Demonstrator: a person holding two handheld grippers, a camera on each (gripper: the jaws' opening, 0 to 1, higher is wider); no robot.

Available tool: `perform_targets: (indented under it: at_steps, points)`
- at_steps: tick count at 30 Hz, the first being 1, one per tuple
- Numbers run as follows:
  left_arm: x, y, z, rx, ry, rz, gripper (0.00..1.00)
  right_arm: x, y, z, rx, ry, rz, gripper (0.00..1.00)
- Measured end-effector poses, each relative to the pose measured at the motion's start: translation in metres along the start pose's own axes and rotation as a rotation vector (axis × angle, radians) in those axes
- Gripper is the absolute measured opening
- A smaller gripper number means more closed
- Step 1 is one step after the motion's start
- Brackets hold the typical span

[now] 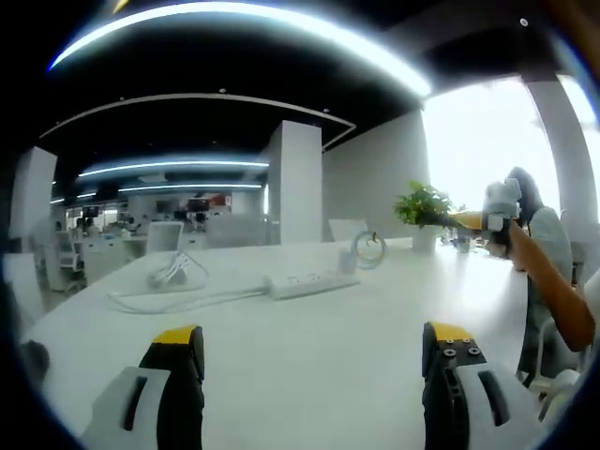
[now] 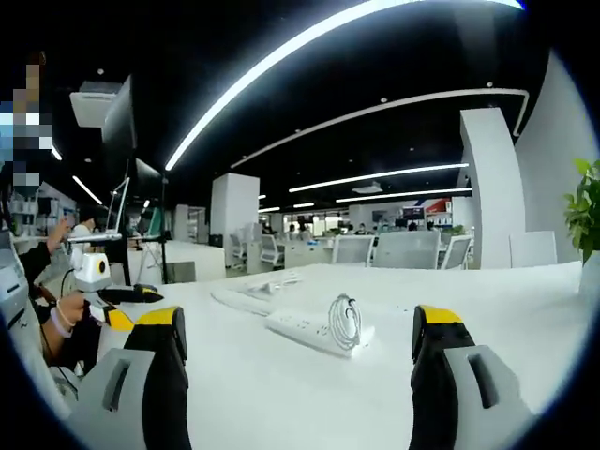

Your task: Straighten the power strip on the desk, plug the charger into it

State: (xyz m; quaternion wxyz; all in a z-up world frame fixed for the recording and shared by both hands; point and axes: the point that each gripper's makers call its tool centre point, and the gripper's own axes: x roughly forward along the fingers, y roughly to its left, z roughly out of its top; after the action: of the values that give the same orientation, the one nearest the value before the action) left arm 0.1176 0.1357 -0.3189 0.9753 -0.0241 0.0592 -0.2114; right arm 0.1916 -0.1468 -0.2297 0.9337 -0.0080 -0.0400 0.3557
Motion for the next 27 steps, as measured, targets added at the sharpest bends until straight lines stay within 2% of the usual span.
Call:
perform_targets:
  at_steps: [5, 12, 27]
  points:
    - [0.000, 0.000, 0.000, 0.003, 0.000, 0.001, 0.99, -0.007, 0.001, -0.010, -0.007, 0.023, -0.023, 1.00]
    - [-0.001, 0.001, 0.001, 0.000, -0.002, 0.005, 0.99, -0.022, 0.004, -0.010, 0.005, -0.004, -0.060, 1.00]
    - [-0.002, 0.002, 0.001, -0.004, -0.007, 0.008, 0.99, -0.040, 0.010, -0.039, 0.033, 0.045, -0.102, 1.00]
